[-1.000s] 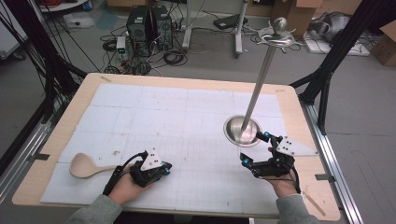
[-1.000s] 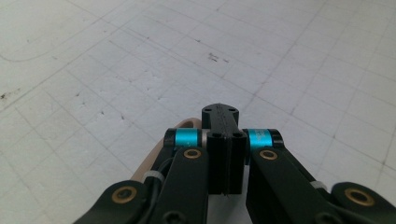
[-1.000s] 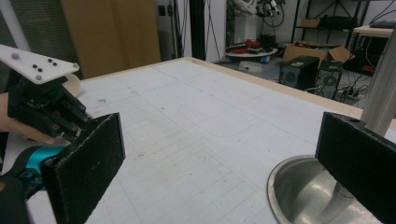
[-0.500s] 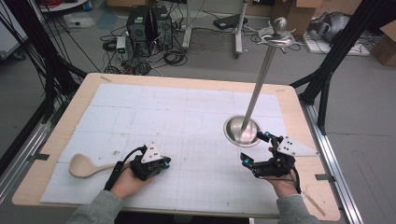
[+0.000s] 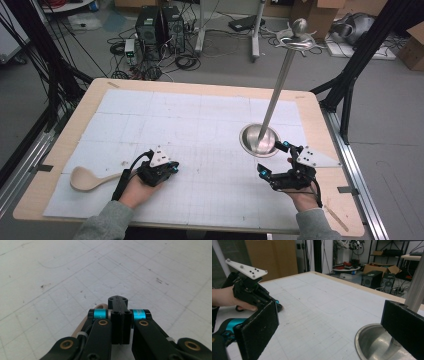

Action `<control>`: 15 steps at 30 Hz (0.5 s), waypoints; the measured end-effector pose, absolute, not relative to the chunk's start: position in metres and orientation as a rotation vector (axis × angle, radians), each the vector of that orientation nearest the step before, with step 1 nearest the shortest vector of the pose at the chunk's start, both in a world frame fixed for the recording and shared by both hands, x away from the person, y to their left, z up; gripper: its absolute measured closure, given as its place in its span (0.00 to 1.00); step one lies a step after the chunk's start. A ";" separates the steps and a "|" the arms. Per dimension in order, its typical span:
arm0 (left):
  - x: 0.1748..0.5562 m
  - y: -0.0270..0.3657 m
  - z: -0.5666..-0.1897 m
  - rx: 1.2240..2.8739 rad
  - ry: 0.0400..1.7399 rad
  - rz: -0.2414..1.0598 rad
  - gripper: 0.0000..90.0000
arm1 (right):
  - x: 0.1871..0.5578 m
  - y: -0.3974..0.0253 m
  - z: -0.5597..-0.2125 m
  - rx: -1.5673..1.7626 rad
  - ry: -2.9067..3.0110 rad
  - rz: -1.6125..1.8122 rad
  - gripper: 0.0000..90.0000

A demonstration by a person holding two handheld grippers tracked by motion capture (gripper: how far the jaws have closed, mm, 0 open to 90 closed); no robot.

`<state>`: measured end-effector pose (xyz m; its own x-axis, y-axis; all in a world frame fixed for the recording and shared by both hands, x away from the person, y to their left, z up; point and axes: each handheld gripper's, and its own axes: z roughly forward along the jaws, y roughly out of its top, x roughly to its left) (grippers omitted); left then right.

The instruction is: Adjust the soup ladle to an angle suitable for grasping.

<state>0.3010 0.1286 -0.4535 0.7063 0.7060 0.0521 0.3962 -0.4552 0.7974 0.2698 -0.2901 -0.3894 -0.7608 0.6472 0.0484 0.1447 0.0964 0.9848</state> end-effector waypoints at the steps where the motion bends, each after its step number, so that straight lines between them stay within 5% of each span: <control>1: 0.301 0.129 -0.454 2.099 0.841 0.490 1.00 | 0.270 -0.290 -0.389 0.778 1.986 1.706 0.00; 15: 0.308 0.131 -0.453 2.078 0.925 0.554 1.00 | 0.272 -0.289 -0.390 0.770 1.985 1.708 0.00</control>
